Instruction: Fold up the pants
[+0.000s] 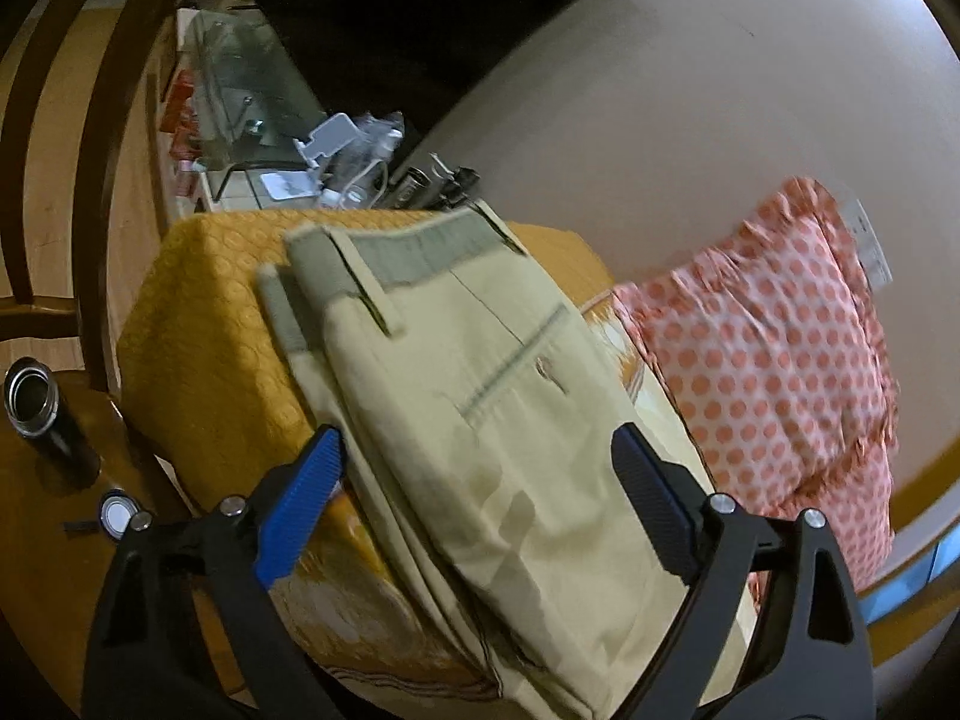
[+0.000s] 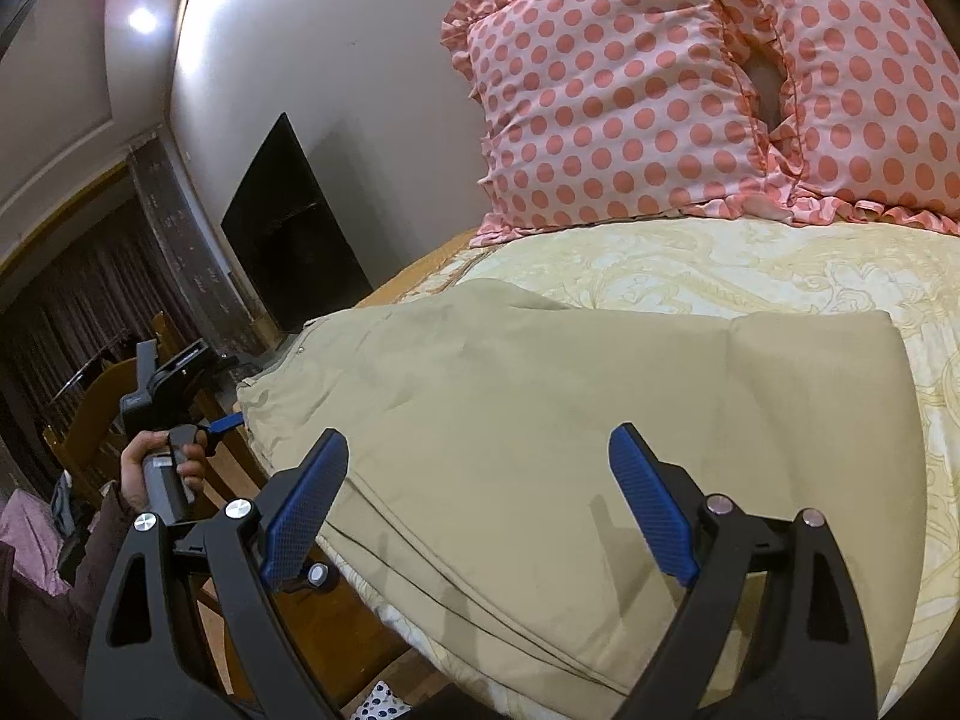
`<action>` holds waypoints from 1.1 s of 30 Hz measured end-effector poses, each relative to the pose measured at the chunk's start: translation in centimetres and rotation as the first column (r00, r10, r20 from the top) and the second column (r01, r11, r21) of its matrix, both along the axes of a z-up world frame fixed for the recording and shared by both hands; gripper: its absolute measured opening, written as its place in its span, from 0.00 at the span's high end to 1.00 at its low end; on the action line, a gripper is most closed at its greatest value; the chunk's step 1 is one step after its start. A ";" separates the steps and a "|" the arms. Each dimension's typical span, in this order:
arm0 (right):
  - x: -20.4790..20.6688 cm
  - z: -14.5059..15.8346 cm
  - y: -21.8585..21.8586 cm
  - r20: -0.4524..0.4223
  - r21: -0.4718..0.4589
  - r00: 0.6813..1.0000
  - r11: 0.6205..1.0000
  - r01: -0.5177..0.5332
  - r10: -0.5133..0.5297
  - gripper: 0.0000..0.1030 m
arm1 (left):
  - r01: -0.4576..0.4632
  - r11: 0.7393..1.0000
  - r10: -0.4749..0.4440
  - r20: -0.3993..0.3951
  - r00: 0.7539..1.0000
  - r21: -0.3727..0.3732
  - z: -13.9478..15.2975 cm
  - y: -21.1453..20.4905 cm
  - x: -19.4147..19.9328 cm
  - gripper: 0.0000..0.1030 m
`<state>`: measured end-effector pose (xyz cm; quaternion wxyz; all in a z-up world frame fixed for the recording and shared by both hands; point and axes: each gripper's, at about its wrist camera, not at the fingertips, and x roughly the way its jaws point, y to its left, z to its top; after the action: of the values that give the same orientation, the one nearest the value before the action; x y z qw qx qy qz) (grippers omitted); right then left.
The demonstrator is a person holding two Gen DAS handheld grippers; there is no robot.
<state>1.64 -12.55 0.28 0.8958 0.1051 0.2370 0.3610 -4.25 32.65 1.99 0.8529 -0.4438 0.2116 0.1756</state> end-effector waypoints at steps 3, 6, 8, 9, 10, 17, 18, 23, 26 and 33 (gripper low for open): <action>0.1 -0.2 -0.3 -0.002 0.015 1.000 1.000 -0.010 0.010 0.12 | -0.034 0.999 0.034 -0.019 0.999 0.017 0.1 0.8 0.4 0.12; 0.3 -0.5 -0.5 -0.010 0.026 1.000 1.000 -0.018 0.018 0.12 | -0.034 0.998 0.036 -0.047 0.998 0.053 0.3 0.7 1.2 0.13; 0.4 -0.8 -0.7 -0.017 0.036 1.000 0.999 -0.020 0.020 0.12 | -0.011 0.997 0.017 -0.082 0.996 0.082 0.3 0.4 2.1 0.34; 0.5 -0.9 -0.8 -0.019 0.043 1.000 0.999 -0.020 0.021 0.12 | 0.002 0.997 0.005 -0.098 0.995 0.078 0.1 0.3 2.5 0.51; 0.5 -0.9 -1.0 -0.020 0.047 1.000 0.999 -0.018 0.019 0.12 | 0.018 0.998 -0.009 -0.139 0.990 0.065 -0.4 0.5 3.1 0.76; 0.0 -0.2 -4.1 0.009 0.078 0.999 0.996 0.045 -0.046 0.12 | 0.127 0.942 -0.099 -0.105 0.990 0.310 5.6 -4.1 4.4 0.90; -0.1 0.0 -5.1 0.013 0.094 0.997 0.993 0.075 -0.077 0.12 | 0.158 0.925 -0.135 -0.090 0.987 0.347 6.9 -5.5 4.7 0.90; -0.8 0.7 -10.5 0.001 0.174 0.973 0.959 0.225 -0.229 0.12 | 0.425 0.682 -0.496 -0.051 0.867 0.596 13.4 -19.9 6.4 0.90; -1.3 0.6 -14.1 -0.052 0.241 0.950 0.919 0.312 -0.309 0.11 | 0.554 0.470 -0.701 -0.091 0.708 0.687 13.6 -29.3 5.8 0.89; 0.6 -1.8 -18.4 -0.274 0.407 0.929 0.845 0.347 -0.249 0.08 | 0.829 0.035 -0.828 -0.448 0.337 0.558 2.2 -43.0 4.8 0.87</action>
<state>2.21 -31.00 -1.47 0.8621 0.3822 0.2216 0.2484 0.50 -10.40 4.20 0.8869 0.1341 0.3401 -0.2823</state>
